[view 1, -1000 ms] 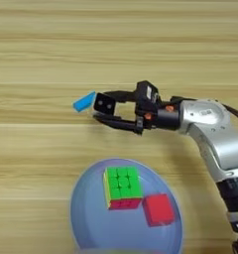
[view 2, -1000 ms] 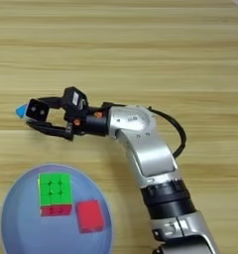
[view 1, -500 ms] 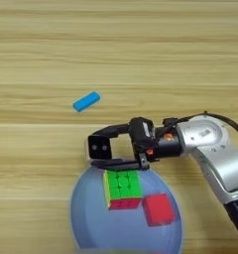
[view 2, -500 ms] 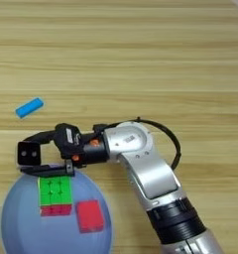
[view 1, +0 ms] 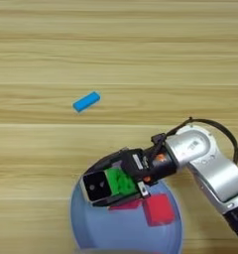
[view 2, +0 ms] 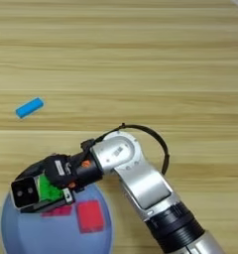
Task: Move the objects on the table
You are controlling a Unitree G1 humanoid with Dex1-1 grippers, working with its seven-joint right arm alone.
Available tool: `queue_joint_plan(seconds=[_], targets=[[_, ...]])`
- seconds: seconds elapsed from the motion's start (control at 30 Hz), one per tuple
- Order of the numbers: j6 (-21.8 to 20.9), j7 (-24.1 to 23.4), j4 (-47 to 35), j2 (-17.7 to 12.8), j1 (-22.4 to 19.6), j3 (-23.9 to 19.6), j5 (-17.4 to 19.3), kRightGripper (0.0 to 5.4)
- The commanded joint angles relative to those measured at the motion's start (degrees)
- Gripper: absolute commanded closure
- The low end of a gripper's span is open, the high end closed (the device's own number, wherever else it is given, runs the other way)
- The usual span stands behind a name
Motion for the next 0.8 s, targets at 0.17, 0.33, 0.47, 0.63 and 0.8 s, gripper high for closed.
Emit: queue_joint_plan(seconds=[0.17, 0.33, 0.47, 0.63, 0.8], targets=[[-4.84, 1.89, -3.83, -3.29, -3.44, 0.78, -0.64, 2.93], [-6.17, 3.63, -5.22, -4.38, -2.53, 0.52, 1.26, 2.93], [-8.04, 3.56, -5.16, -4.77, -1.87, 1.1, -0.33, 2.93], [-10.99, 3.62, -5.18, -4.81, -1.71, 3.5, -3.16, 2.93], [-12.76, 4.77, -5.3, -5.05, -2.32, 6.94, -5.81, 2.93]])
